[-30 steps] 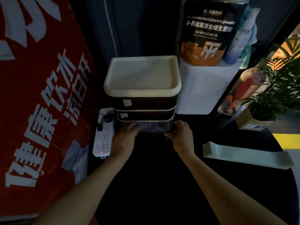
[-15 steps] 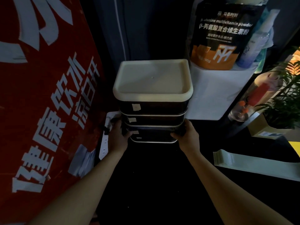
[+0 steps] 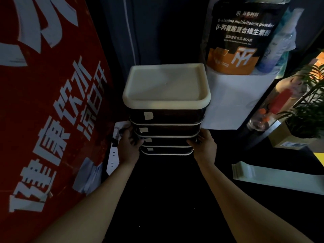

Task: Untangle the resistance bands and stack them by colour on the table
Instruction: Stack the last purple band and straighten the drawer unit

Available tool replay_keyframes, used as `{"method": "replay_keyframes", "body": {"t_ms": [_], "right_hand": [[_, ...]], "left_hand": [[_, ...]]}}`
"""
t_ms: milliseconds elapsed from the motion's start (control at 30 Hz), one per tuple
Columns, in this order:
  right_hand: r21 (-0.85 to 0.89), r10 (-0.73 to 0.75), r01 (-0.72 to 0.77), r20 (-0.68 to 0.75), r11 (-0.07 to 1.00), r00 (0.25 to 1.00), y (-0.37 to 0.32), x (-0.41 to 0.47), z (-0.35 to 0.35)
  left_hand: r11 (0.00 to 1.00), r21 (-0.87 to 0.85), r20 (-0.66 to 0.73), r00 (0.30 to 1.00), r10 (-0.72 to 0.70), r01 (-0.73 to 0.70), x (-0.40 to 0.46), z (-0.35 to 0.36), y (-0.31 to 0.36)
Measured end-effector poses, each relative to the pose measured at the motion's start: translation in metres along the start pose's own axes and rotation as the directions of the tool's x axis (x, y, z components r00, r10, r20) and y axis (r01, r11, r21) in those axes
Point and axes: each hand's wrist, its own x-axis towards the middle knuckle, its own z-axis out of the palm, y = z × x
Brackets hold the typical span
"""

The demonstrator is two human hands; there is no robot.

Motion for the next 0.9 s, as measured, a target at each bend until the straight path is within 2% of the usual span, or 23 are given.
{"method": "replay_keyframes", "body": {"t_ms": [100,233,400,533,700,900], "right_hand": [[-0.005,0.026,-0.026,0.003,1.0,1.0,0.003,-0.002,0.0],[-0.001,0.095,-0.095,0.058,0.996,0.994,0.013,-0.01,-0.004],[-0.028,0.17,-0.168,0.191,0.985,0.967,0.034,-0.011,0.003],[0.049,0.155,-0.174,0.267,0.984,0.951,0.044,-0.014,0.013],[0.067,0.18,-0.197,0.196,0.978,0.964,0.045,-0.027,0.015],[0.104,0.254,-0.253,-0.003,0.962,0.967,0.039,-0.061,0.009]], "left_hand": [[0.998,-0.051,-0.004,1.0,-0.027,0.027,-0.001,0.0,-0.006],[0.988,-0.021,0.033,0.988,-0.151,0.152,-0.01,0.004,-0.024],[0.966,0.031,0.144,0.956,-0.257,0.255,-0.018,0.012,-0.045],[0.958,0.026,0.221,0.933,-0.284,0.285,-0.02,0.017,-0.047],[0.948,-0.075,0.105,0.948,-0.3,0.308,-0.032,0.017,-0.043],[0.955,-0.01,-0.081,0.951,-0.297,0.297,-0.059,0.006,-0.043]]}}
